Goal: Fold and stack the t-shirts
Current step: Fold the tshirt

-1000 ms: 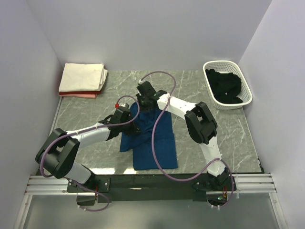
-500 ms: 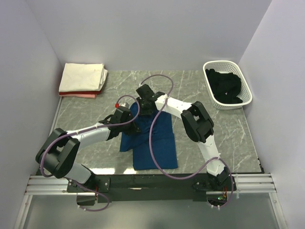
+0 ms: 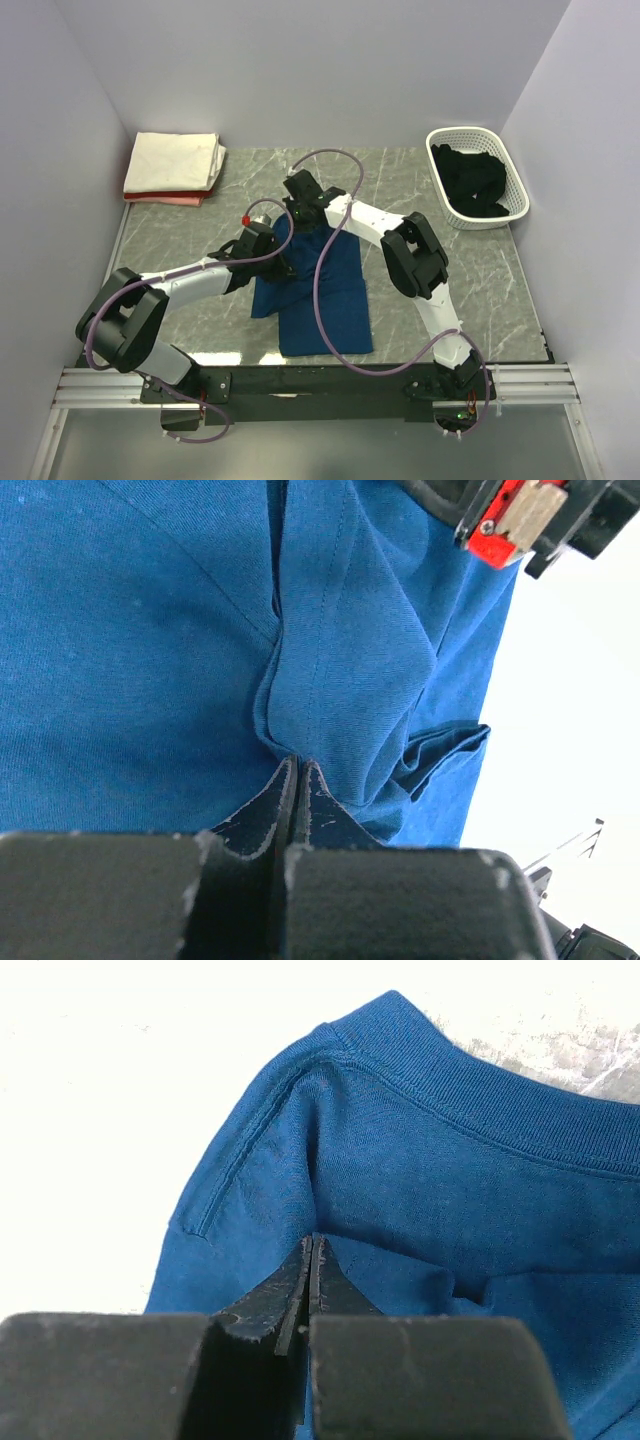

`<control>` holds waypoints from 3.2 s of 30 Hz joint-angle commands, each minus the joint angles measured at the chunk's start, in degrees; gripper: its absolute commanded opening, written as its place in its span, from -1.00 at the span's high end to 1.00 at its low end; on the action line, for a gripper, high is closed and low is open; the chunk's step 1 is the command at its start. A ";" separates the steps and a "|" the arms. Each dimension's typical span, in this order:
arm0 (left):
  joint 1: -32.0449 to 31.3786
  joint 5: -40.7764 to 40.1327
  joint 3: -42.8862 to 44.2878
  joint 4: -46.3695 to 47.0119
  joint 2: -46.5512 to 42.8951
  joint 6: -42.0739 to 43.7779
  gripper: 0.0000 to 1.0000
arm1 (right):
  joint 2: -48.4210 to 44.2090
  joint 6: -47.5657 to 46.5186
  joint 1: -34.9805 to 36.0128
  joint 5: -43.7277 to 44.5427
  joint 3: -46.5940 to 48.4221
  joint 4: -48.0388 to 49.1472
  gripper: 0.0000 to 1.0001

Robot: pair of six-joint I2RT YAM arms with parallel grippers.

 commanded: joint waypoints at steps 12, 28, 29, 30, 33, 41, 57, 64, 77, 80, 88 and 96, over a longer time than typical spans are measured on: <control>0.08 -3.74 0.95 1.94 -3.67 -2.48 0.99 | -14.09 1.12 0.03 0.90 -6.36 10.55 1.00; -1.15 -3.66 4.81 3.17 -3.59 1.21 0.99 | -17.34 2.35 -1.11 3.36 -12.42 14.15 1.00; -1.42 -3.57 5.25 3.08 -3.32 1.39 0.99 | -17.69 2.35 -1.29 3.45 -12.95 14.33 1.00; -1.85 -3.48 5.61 2.91 -2.62 1.47 0.99 | -17.96 2.78 -1.64 3.54 -13.56 14.50 1.00; -2.91 -2.95 7.10 2.91 -1.22 2.26 0.99 | -19.36 3.57 -2.87 3.71 -16.46 15.73 1.00; -6.25 -0.76 15.18 1.77 5.90 5.25 0.99 | -23.93 5.95 -6.82 3.54 -24.98 19.68 1.00; -10.03 4.17 28.11 0.80 21.11 8.68 0.29 | -27.89 9.82 -15.17 -0.50 -35.53 22.85 0.37; -9.68 2.24 27.76 -1.84 16.81 10.09 -0.17 | -31.67 9.82 -17.11 0.46 -37.21 19.96 0.03; 9.03 -10.33 9.84 -12.20 -5.24 0.51 0.06 | -34.57 4.99 -3.42 -2.10 -37.04 17.32 0.09; 13.60 -11.30 6.59 -15.46 -8.50 -0.63 0.08 | -33.87 3.32 5.02 -1.99 -36.50 18.01 0.09; 18.88 -5.68 2.27 -14.23 -6.75 0.77 0.05 | -28.87 -3.10 15.67 -0.95 -34.58 17.33 0.05; 17.66 -6.11 -7.12 -17.55 -15.08 -5.45 0.05 | -31.50 -2.49 15.94 9.07 -35.63 13.72 0.03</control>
